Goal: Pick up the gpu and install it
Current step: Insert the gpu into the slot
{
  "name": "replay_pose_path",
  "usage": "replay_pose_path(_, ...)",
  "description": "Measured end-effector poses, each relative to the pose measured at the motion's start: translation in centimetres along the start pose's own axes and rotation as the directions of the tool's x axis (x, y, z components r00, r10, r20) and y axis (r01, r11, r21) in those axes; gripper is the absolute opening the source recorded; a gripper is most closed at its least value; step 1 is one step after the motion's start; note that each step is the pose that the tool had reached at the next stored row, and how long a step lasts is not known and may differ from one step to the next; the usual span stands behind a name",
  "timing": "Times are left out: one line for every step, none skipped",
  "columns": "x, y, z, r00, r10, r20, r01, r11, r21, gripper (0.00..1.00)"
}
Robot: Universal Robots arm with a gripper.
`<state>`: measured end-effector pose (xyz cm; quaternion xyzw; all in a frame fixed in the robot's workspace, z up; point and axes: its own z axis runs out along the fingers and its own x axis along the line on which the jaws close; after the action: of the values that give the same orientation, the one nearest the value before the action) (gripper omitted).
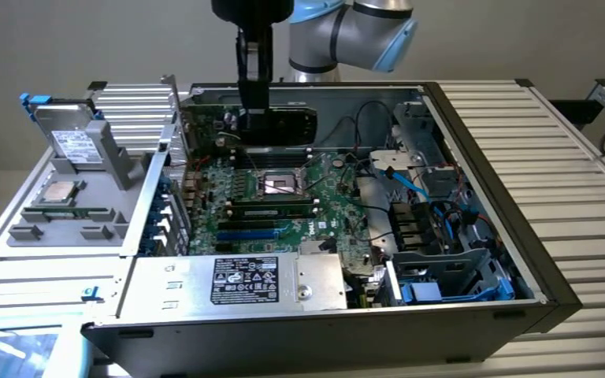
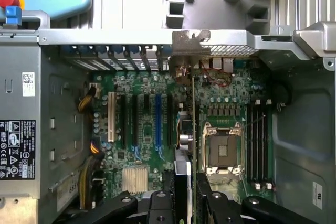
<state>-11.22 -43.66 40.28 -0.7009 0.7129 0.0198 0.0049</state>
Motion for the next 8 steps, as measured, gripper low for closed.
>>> replay_pose_path(0.2, -0.05, 0.17, 1.0000, 0.000, -0.0001, 0.000, 1.0000, -0.0001, 0.28)
replay_pose_path(0.4, -0.09, 0.34, 1.0000, 0.000, -0.0001, 0.000, 1.0000, -0.0002, 0.28)
replay_pose_path(0.5, -0.13, 0.52, 1.0000, 0.000, 0.0000, 0.000, 1.0000, -0.0001, 0.28)
replay_pose_path(0.7, -0.18, 0.70, 1.0000, 0.000, 0.0000, 0.000, 1.0000, -0.0001, 0.28)
replay_pose_path(0.8, -0.22, 0.88, 1.0000, 0.000, 0.0000, 0.000, 1.0000, 0.0000, 0.28)
replay_pose_path(0.9, -0.25, 1.05, 1.0000, 0.000, -0.0001, 0.000, 1.0000, -0.0001, 0.28)
replay_pose_path(0.9, -0.28, 1.23, 1.0000, 0.000, -0.0001, 0.000, 1.0000, -0.0001, 0.28)
replay_pose_path(1.0, -0.31, 1.41, 1.0000, 0.000, 0.0000, 0.000, 1.0000, 0.0000, 0.28)
